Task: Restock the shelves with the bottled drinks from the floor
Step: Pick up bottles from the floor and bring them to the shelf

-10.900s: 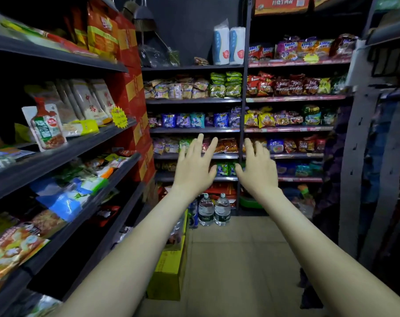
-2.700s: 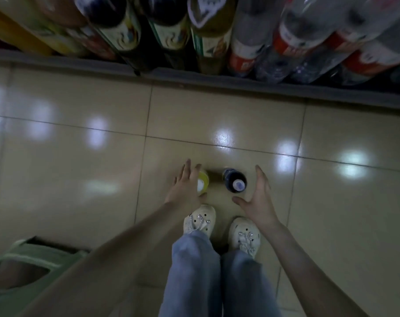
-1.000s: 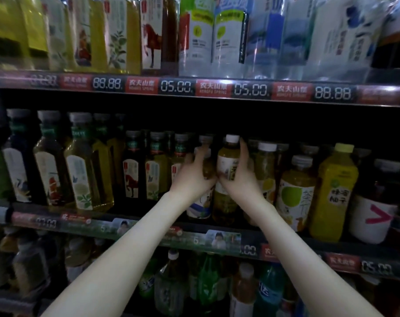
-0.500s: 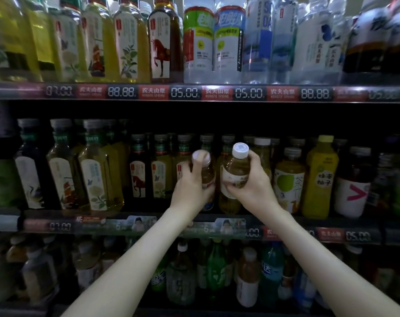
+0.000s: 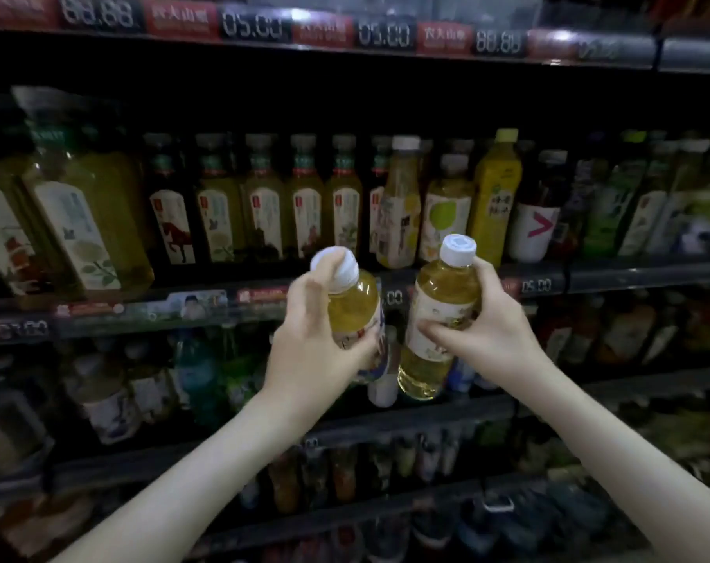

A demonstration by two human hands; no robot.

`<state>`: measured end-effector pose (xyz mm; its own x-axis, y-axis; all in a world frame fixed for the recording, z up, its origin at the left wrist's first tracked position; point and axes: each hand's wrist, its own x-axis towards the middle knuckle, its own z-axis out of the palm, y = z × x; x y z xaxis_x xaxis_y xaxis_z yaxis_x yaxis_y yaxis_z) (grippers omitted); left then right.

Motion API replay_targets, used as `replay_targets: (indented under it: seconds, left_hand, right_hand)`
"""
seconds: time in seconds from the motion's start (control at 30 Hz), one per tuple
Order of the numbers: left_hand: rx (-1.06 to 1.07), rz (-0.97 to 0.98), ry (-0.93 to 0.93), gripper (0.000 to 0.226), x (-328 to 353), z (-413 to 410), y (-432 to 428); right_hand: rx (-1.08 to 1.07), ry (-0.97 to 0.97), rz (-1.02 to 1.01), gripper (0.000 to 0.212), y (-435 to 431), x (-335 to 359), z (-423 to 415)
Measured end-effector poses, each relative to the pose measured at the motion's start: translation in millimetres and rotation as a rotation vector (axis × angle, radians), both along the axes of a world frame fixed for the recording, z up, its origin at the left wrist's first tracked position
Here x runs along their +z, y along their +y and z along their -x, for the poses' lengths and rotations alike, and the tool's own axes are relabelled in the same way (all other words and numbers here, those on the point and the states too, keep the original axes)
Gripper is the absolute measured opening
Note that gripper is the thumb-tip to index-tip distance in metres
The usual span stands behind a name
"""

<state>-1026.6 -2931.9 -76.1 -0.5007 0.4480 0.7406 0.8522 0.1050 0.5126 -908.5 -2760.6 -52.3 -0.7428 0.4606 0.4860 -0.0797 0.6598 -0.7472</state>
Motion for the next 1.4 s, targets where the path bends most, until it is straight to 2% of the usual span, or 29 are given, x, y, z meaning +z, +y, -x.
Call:
replay_targets:
  seconds: [0.17, 0.33, 0.43, 0.57, 0.63, 0.73, 0.83, 0.93, 1.0, 1.1, 1.2, 1.3, 1.4]
  left_hand:
    - [-0.038, 0.295, -0.304, 0.085, -86.2, -41.8, 12.6]
    - [0.049, 0.489, -0.579, 0.092, -202.3, -79.5, 34.9]
    - [0.093, 0.586, -0.675, 0.089, -300.0, -100.8, 45.0]
    - [0.165, 0.731, -0.827, 0.081, -457.4, -128.3, 47.9]
    - [0.185, 0.792, -0.839, 0.080, -543.1, -140.6, 45.5]
    - [0.193, 0.834, -0.831, 0.075, -670.5, -157.9, 35.4]
    - [0.151, 0.901, -0.736, 0.066, -784.0, -170.0, 25.4]
    - [0.148, 0.969, -0.663, 0.078, -879.9, -175.7, 15.4]
    - [0.105, 0.931, -0.637, 0.083, -927.4, -178.5, 9.5]
    - [0.044, 0.886, -0.705, 0.079, -981.8, -183.2, -3.5]
    - [0.110, 0.846, -0.796, 0.073, -998.2, -191.9, -20.1]
    - [0.187, 0.928, -0.883, 0.084, -979.4, -199.2, -25.6]
    - [0.214, 1.024, -1.009, 0.092, -929.6, -193.3, -13.8]
  right_hand:
    - [0.040, -0.269, 0.123, 0.066, 17.7, -87.8, -24.7]
    - [0.112, -0.523, 0.189, 0.057, 46.0, -210.7, -51.3]
    - [0.142, -0.663, 0.237, 0.055, 59.1, -316.1, -71.1]
    - [0.100, -0.792, 0.367, 0.049, 61.8, -489.9, -106.8]
    - [0.064, -0.848, 0.468, 0.046, 58.3, -585.3, -125.9]
    - [0.006, -0.879, 0.533, 0.059, 47.4, -717.6, -149.8]
    - [-0.063, -0.876, 0.543, 0.068, 28.6, -816.9, -159.4]
    - [-0.080, -0.831, 0.526, 0.065, 13.8, -907.2, -160.1]
    - [-0.092, -0.808, 0.533, 0.063, 3.9, -953.9, -157.8]
    - [-0.074, -0.778, 0.561, 0.060, -10.6, -998.9, -161.8]
    - [-0.082, -0.726, 0.550, 0.067, -21.9, -1007.0, -170.1]
    - [-0.116, -0.773, 0.588, 0.086, -22.3, -984.4, -172.3]
    - [-0.130, -0.938, 0.625, 0.099, -16.9, -942.0, -168.7]
